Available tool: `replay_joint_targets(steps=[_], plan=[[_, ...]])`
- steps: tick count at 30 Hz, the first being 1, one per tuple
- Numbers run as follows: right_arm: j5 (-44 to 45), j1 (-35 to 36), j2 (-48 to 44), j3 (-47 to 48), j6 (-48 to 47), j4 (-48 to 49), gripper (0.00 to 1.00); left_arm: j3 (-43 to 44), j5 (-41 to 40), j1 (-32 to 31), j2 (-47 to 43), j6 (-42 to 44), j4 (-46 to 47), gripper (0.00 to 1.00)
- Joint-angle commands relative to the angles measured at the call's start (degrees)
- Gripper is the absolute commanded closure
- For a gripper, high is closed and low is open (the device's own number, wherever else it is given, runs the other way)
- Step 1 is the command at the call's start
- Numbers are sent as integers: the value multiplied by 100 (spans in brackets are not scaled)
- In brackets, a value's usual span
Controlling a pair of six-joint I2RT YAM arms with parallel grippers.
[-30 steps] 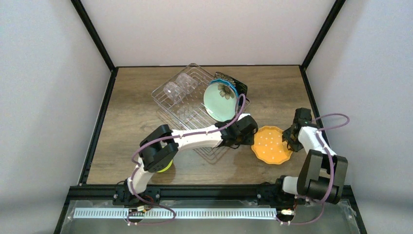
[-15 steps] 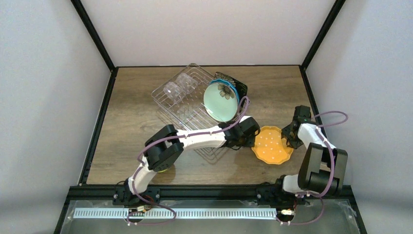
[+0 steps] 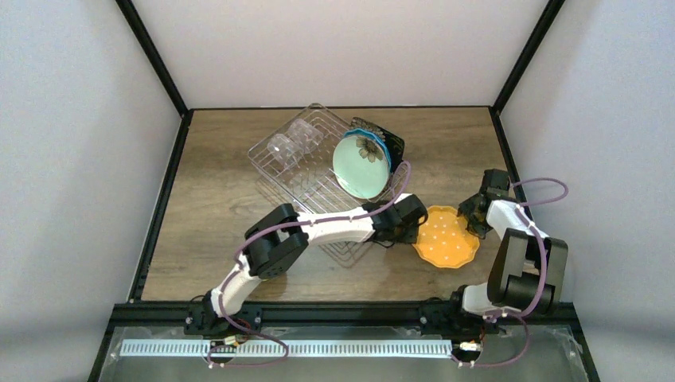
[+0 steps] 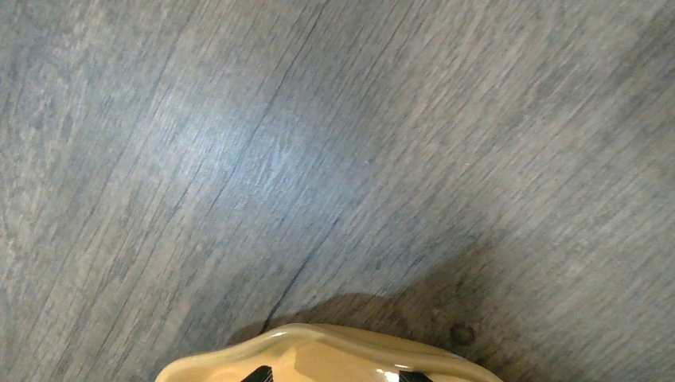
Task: Load the mixed dishes into the dish rack
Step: Adjust the plate at the center of the board.
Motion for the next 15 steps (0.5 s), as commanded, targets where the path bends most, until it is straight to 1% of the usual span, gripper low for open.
replay_joint_targets(steps=[1, 9, 15], plan=[[-109, -43, 439, -349, -39, -150, 9, 281, 29, -79, 241, 10, -116, 0], [-203, -42, 505, -301, -110, -117, 9, 389, 109, -101, 409, -89, -39, 0], [-156, -53, 496, -266, -207, -163, 9, 644, 249, -149, 633, -102, -57, 0]])
